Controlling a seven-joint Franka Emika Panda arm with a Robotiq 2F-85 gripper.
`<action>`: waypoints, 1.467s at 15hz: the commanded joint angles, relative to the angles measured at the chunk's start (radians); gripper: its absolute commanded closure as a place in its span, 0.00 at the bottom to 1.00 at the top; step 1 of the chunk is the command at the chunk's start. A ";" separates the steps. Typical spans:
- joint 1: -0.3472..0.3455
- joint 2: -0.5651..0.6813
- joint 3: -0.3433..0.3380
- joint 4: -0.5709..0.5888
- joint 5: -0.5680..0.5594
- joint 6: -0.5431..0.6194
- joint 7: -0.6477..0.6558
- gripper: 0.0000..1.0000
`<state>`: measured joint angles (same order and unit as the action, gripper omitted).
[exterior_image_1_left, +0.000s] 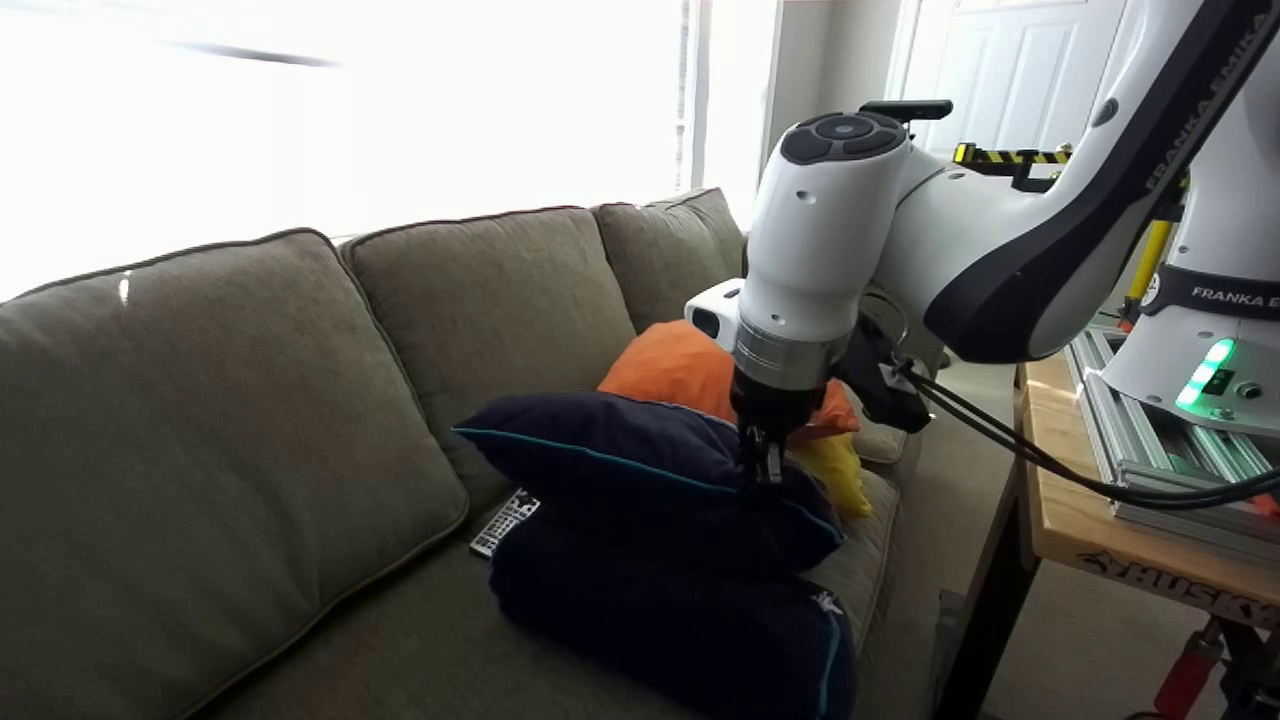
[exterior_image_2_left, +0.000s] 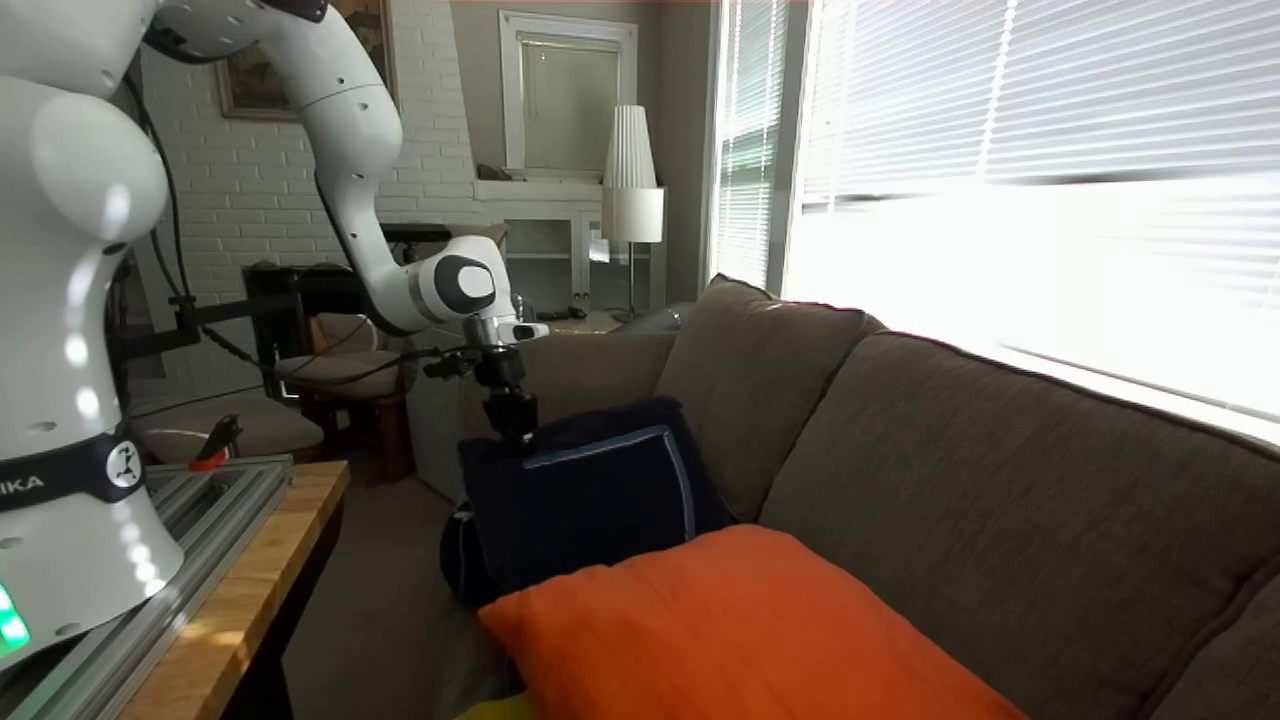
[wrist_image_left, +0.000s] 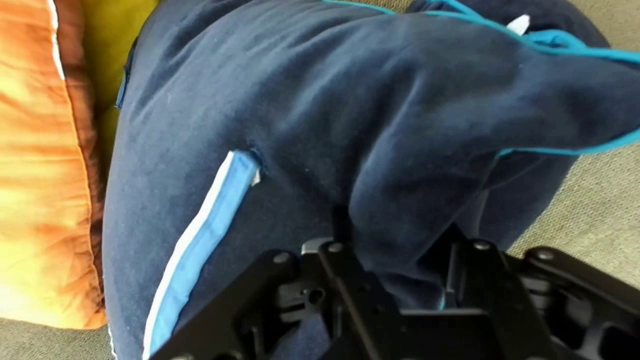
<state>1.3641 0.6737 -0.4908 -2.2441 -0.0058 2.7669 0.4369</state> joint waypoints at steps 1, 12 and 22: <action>-0.085 -0.011 0.045 0.026 -0.042 -0.038 0.033 0.89; -0.243 -0.319 0.030 -0.092 -0.131 0.026 0.082 0.97; -0.458 -0.565 0.091 -0.079 -0.428 -0.006 0.266 0.97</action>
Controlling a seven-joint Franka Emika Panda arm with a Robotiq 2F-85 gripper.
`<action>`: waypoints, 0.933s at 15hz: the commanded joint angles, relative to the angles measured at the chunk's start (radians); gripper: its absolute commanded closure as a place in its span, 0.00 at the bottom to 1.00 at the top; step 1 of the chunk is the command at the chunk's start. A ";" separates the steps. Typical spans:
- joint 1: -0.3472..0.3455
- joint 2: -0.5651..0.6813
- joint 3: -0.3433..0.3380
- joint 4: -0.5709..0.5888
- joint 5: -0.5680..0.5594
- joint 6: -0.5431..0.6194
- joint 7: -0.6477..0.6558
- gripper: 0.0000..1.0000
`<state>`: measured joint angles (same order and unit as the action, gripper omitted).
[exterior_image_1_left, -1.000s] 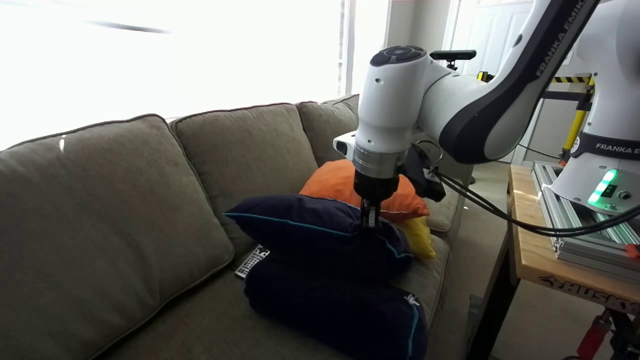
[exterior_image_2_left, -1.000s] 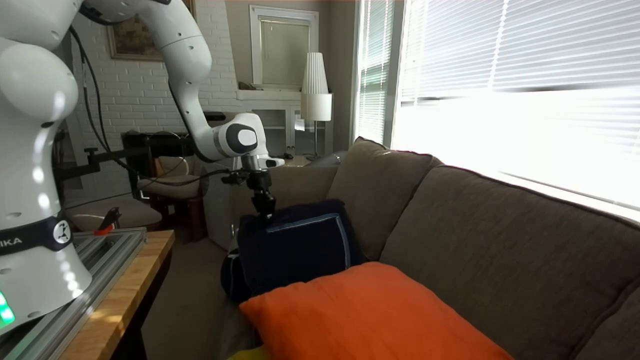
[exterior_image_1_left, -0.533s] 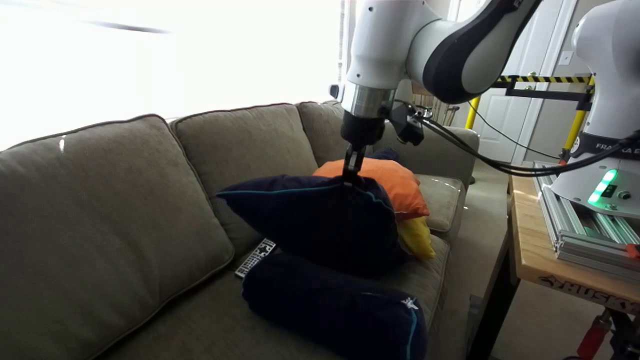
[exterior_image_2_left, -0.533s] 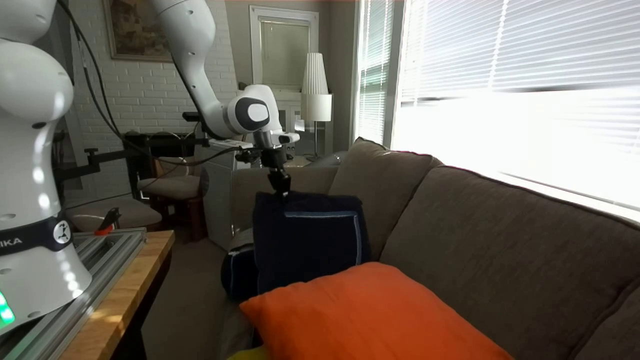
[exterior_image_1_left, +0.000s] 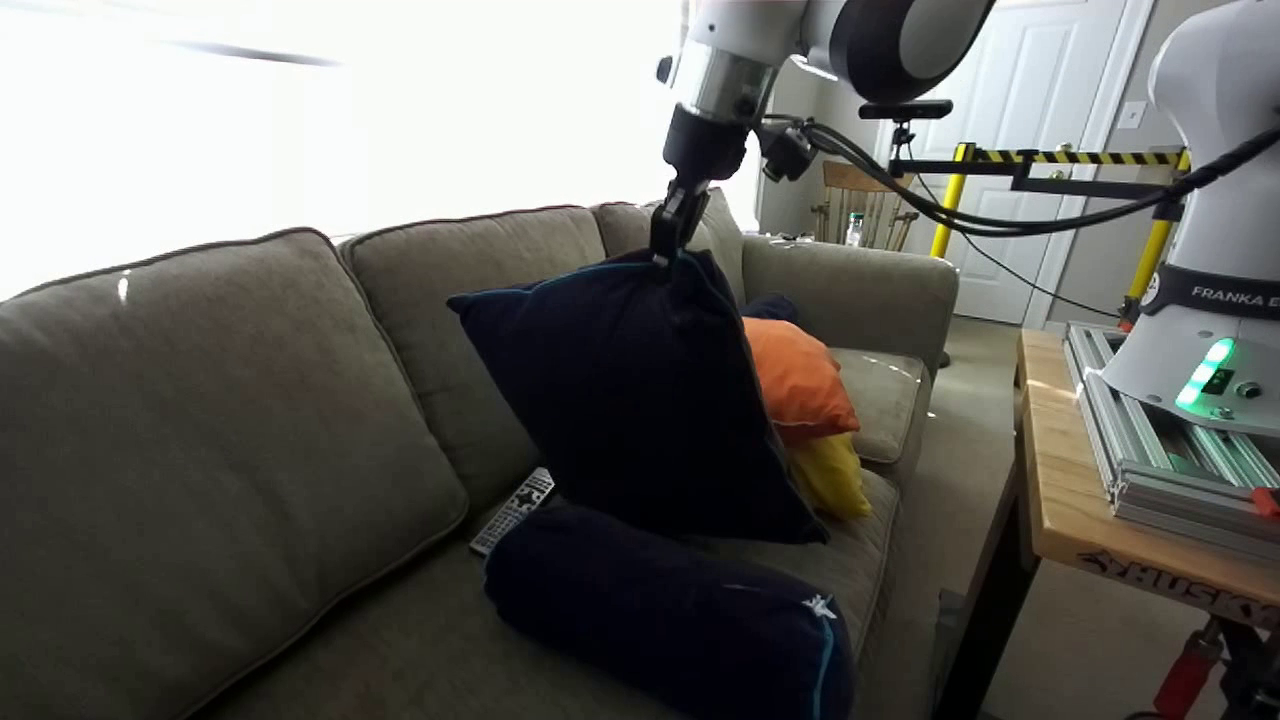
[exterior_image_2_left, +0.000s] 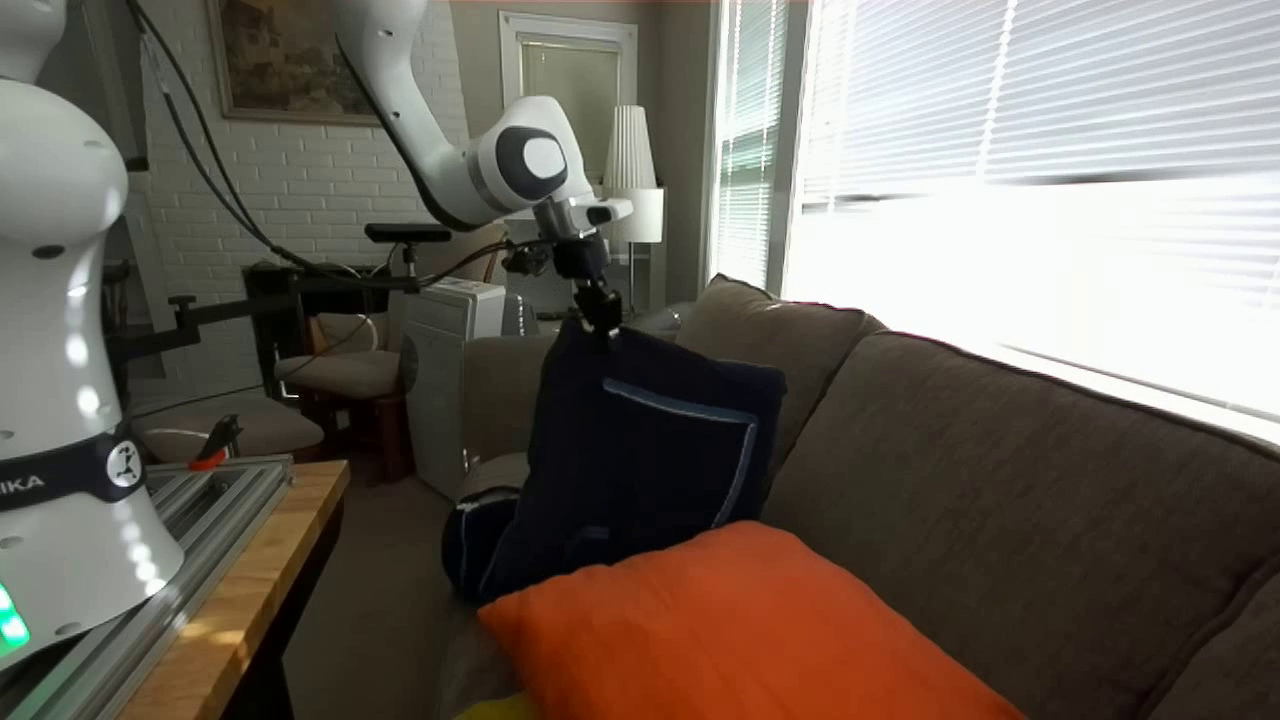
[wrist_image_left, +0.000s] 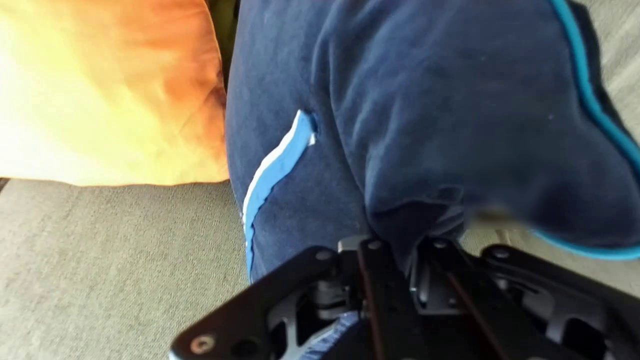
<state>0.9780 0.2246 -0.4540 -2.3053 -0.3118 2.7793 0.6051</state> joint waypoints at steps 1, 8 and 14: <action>-0.107 -0.135 0.086 -0.020 -0.147 -0.016 0.113 0.97; -0.180 -0.300 0.199 -0.017 -0.222 -0.029 0.100 0.97; -0.442 -0.353 0.454 -0.024 -0.193 -0.044 0.073 0.62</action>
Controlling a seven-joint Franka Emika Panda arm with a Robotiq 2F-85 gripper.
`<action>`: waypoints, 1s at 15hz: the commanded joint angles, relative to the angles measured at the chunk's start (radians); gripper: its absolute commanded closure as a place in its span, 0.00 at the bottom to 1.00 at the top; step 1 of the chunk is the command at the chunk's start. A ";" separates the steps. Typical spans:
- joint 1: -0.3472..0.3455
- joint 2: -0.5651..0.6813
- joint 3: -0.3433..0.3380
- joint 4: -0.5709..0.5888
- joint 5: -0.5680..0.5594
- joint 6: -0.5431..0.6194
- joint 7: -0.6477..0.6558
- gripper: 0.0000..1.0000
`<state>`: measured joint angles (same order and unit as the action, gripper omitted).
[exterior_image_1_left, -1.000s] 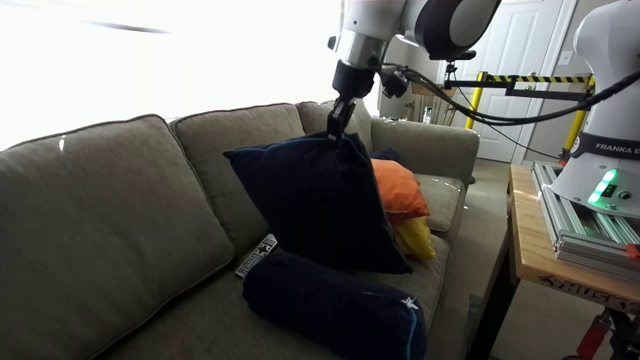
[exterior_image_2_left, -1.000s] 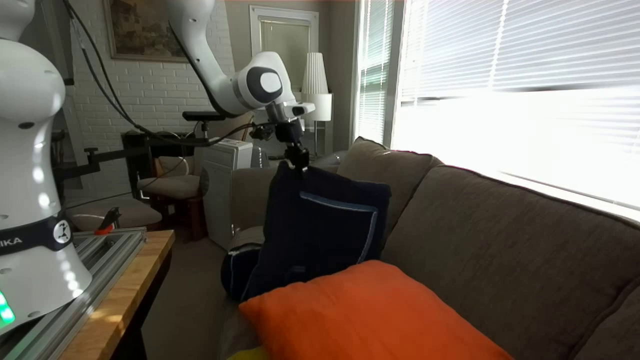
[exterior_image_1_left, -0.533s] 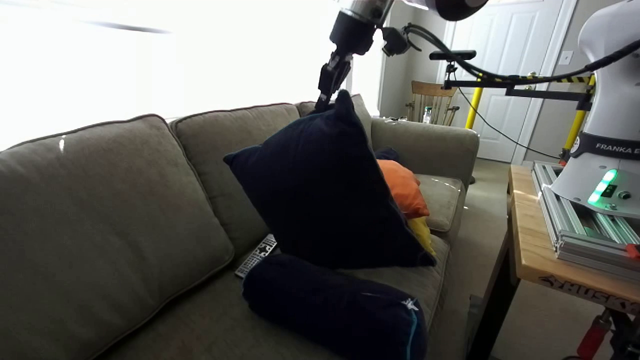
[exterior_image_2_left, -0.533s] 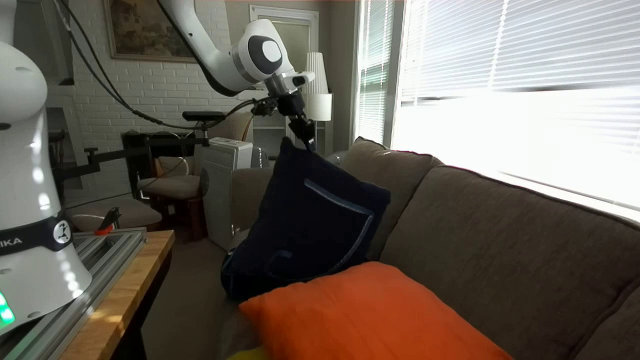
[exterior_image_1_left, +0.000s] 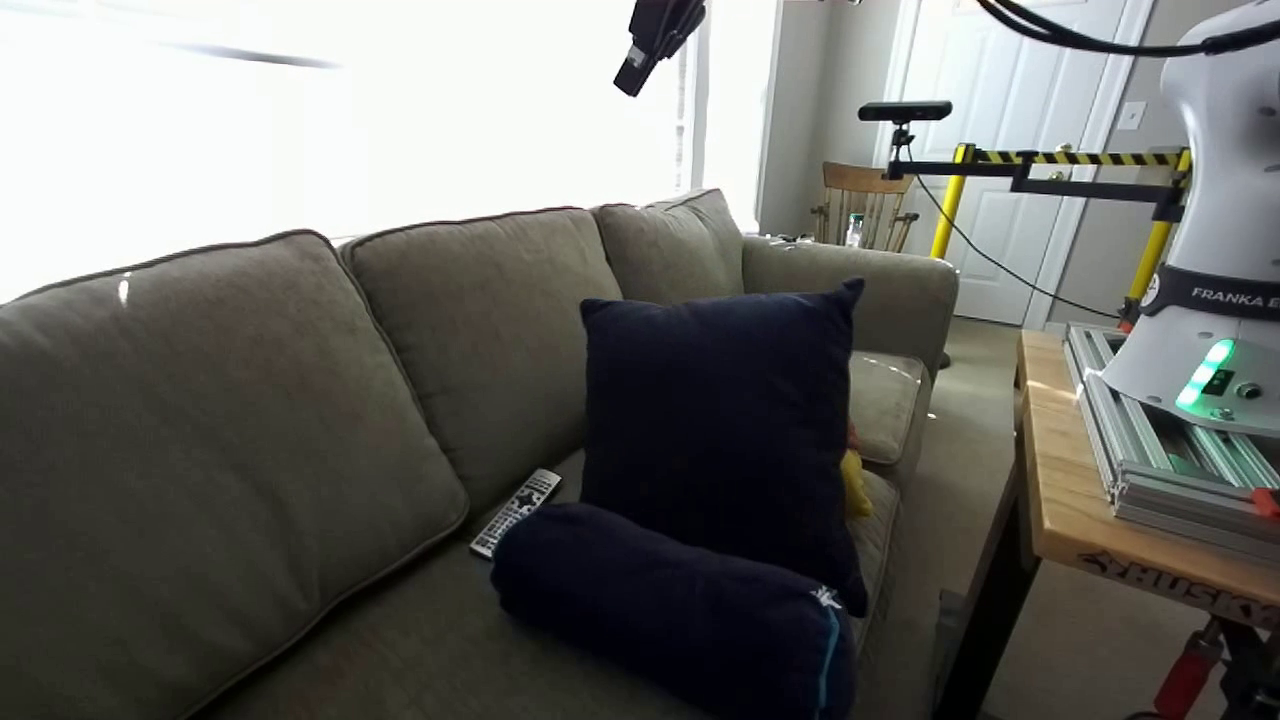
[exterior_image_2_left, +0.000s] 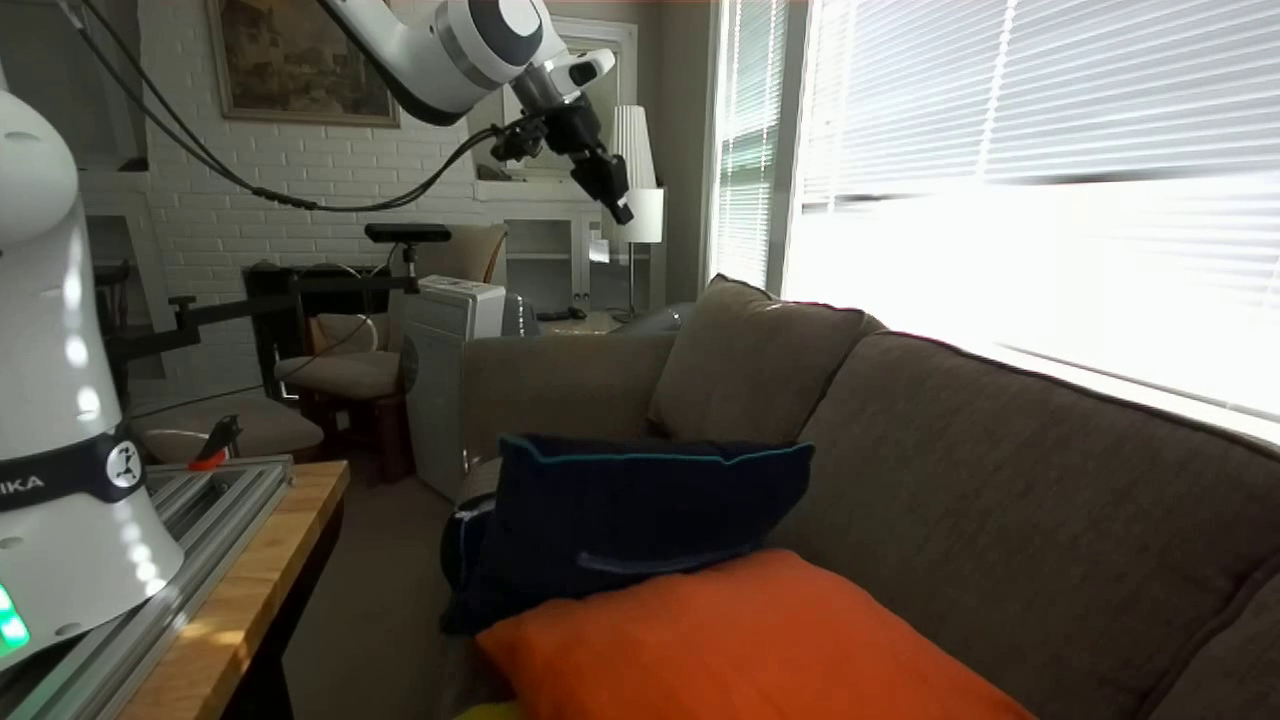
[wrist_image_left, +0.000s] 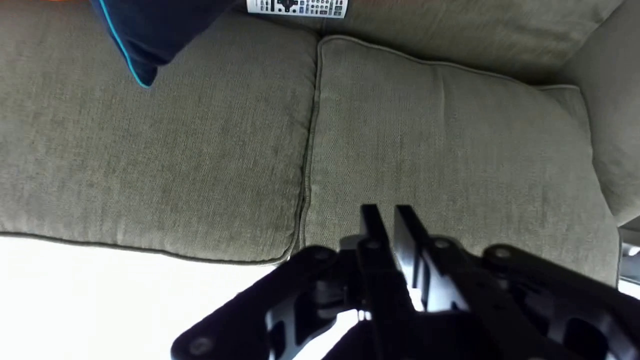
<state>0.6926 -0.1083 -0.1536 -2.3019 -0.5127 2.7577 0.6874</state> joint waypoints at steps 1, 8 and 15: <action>-0.208 -0.010 0.201 -0.033 0.010 -0.015 -0.012 0.56; -0.354 0.011 0.327 -0.118 -0.011 -0.088 -0.007 0.08; -0.265 0.086 0.165 -0.315 0.467 0.108 -0.441 0.00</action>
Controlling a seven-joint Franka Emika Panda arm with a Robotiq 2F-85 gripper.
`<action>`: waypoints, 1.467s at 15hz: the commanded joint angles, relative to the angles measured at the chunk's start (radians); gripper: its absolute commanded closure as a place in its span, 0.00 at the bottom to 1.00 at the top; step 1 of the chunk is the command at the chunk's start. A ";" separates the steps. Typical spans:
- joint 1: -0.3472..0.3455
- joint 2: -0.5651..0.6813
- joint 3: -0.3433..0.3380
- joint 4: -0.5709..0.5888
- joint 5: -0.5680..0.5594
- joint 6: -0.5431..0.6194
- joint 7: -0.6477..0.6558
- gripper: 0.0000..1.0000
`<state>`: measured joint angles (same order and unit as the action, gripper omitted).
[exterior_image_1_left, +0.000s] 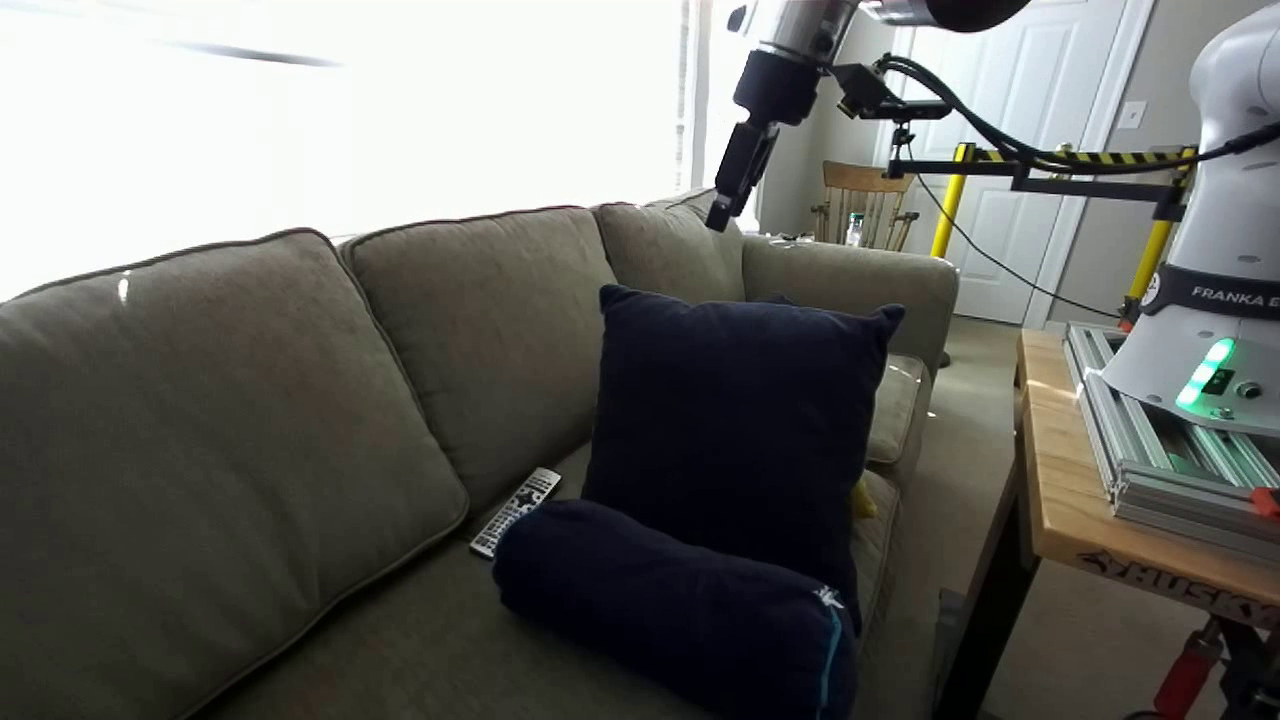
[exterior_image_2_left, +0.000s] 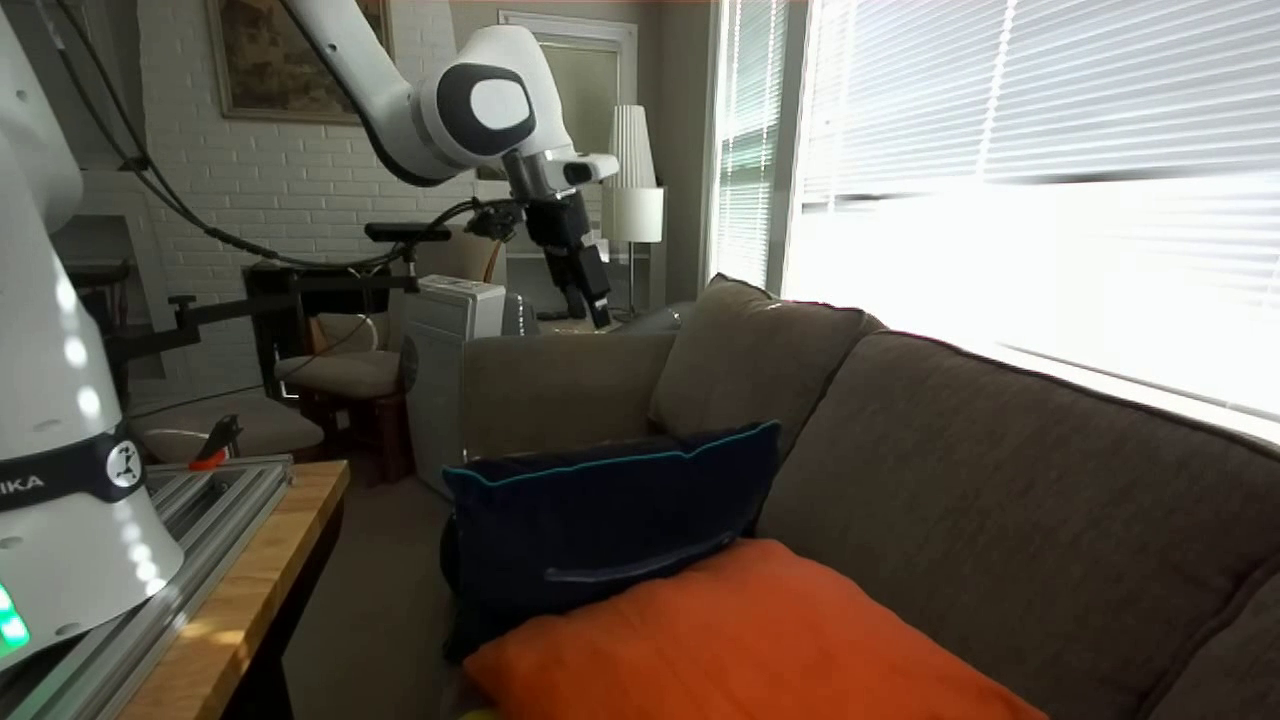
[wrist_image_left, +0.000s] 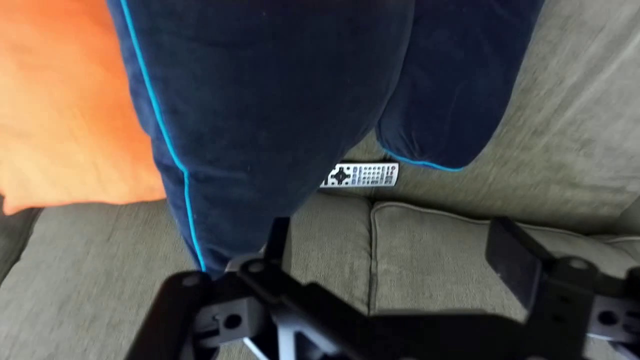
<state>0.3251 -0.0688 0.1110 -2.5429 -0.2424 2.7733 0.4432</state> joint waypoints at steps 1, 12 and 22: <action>0.143 0.057 -0.138 -0.097 0.276 0.094 -0.278 0.00; -0.239 -0.006 -0.128 -0.179 0.350 -0.024 -0.760 0.00; -0.263 0.244 0.036 -0.187 0.692 0.307 -0.925 0.00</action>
<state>0.0825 0.0758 0.0446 -2.7417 0.2512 2.9460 -0.3802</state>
